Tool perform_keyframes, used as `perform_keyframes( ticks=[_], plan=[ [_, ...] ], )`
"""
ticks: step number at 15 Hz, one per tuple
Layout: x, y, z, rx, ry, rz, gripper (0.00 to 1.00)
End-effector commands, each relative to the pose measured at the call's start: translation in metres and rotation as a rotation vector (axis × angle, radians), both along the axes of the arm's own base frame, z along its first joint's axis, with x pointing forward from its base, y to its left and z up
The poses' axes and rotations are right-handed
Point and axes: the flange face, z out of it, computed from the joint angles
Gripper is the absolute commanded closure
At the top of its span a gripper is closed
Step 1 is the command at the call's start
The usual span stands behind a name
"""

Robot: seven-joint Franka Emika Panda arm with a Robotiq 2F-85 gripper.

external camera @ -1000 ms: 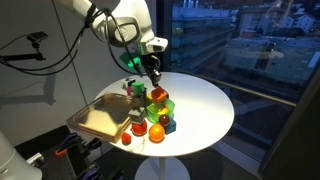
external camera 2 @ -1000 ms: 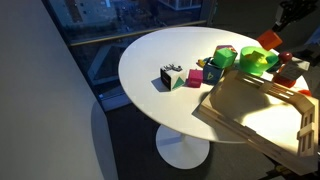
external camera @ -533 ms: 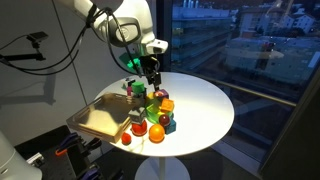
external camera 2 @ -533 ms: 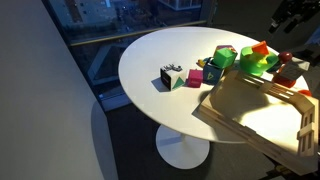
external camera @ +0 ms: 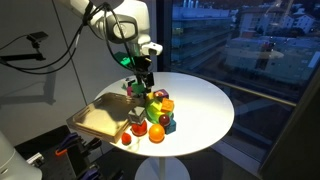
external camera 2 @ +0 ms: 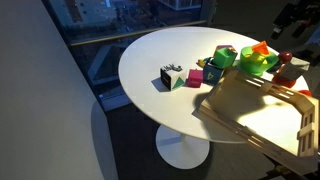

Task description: Move the orange toy block from the box into the bowl

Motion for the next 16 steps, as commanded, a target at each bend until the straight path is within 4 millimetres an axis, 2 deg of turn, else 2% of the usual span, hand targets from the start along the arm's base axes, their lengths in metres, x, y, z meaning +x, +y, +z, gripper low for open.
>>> perform_keyframes(
  ticks=[1, 9, 16],
  plan=[
    [-0.015, 0.012, 0.014, 0.023, 0.07, 0.056, 0.0],
    [-0.047, 0.027, 0.036, 0.032, 0.241, 0.237, 0.0],
    [-0.061, 0.026, 0.058, 0.001, 0.182, 0.316, 0.0]
  ],
)
